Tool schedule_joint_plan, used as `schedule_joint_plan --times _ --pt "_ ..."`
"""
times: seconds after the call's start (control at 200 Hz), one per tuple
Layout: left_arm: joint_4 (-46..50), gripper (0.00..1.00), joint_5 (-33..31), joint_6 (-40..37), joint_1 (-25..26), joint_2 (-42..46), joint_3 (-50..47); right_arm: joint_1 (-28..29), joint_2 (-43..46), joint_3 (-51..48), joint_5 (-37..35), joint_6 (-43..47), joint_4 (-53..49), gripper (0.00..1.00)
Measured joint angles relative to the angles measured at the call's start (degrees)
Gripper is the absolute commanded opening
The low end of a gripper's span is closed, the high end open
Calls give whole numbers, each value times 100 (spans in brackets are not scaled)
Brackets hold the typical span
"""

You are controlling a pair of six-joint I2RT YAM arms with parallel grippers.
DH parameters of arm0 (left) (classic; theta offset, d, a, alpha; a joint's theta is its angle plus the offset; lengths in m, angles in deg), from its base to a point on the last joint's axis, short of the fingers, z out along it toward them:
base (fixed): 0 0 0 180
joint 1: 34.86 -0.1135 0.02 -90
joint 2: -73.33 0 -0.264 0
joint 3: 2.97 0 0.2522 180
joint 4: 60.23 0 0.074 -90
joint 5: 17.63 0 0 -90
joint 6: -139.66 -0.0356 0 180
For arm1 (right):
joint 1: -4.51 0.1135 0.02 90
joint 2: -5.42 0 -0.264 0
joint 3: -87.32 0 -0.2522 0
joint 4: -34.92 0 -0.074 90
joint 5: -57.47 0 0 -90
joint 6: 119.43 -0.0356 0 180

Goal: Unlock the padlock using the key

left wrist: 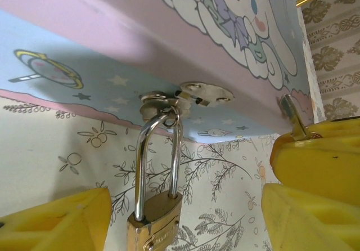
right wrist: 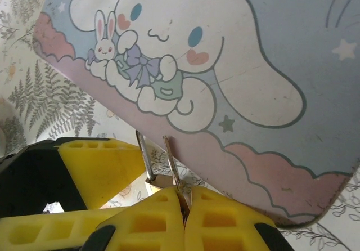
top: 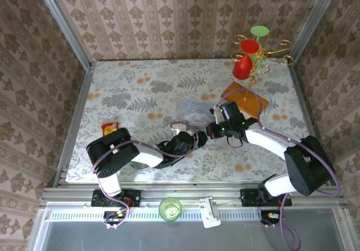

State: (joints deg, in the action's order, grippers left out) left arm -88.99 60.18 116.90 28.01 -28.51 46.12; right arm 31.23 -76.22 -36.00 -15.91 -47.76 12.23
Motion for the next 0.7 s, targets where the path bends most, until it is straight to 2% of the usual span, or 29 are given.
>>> schedule_joint_plan --times 0.1,0.25,0.335,0.55,0.615,0.695 --pt "-267 56 42 15 -28 -188 11 -9 -57 46 -61 22 7 0" --pt "-754 53 59 48 -42 -435 7 -20 -111 87 -87 22 9 0" --pt "-748 43 63 63 -42 -470 17 -39 -166 136 -103 22 13 0" --pt "-568 42 -15 144 -39 -592 197 -66 -280 195 -105 15 76 0" --pt "-564 35 -42 192 -39 -664 267 -70 -295 195 -107 15 105 0" --pt "-586 34 -70 221 -39 -772 348 -70 -297 195 -111 15 109 0"
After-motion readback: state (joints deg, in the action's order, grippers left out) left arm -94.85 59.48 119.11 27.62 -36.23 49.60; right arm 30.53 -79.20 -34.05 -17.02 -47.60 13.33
